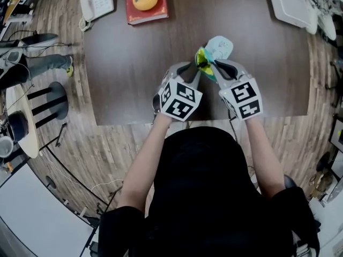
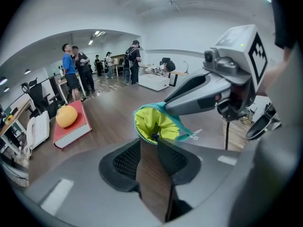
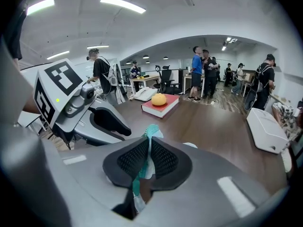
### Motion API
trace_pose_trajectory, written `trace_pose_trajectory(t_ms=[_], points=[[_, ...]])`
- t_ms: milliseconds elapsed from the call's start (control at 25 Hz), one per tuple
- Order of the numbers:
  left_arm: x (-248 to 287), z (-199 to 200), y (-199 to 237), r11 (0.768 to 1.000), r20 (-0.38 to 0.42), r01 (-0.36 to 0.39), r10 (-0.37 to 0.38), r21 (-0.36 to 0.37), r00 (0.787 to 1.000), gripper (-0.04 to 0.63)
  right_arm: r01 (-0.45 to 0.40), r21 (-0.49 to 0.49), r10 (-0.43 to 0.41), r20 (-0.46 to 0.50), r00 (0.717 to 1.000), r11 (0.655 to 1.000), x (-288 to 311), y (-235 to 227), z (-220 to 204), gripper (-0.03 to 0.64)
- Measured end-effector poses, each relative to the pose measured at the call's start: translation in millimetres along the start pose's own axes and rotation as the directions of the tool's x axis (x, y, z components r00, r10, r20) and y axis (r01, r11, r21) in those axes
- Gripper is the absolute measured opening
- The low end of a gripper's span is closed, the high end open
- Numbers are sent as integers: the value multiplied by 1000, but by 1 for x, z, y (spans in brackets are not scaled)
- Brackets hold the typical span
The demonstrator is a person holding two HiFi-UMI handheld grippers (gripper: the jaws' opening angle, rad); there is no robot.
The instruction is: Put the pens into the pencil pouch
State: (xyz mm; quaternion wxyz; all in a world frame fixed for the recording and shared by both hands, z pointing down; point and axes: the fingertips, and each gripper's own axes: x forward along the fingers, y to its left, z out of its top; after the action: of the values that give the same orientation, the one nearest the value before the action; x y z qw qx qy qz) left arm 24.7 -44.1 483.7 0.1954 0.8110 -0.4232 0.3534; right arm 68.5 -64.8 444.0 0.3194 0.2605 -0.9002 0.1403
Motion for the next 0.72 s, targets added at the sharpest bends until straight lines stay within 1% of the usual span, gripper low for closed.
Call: trace_pose_trajectory(t_ms=[400, 600, 720], points=[[-22, 13, 5, 999, 50, -36, 36, -4, 998, 110, 42, -25, -41, 40, 998, 999, -13, -8, 17, 29], [-36, 23, 11, 998, 82, -63, 64, -7, 995, 110, 54, -35, -51, 58, 997, 998, -19, -8, 25, 29], [-45, 31, 16, 996, 105, -89, 88, 6, 991, 110, 59, -41, -56, 69, 996, 997, -22, -7, 31, 28]])
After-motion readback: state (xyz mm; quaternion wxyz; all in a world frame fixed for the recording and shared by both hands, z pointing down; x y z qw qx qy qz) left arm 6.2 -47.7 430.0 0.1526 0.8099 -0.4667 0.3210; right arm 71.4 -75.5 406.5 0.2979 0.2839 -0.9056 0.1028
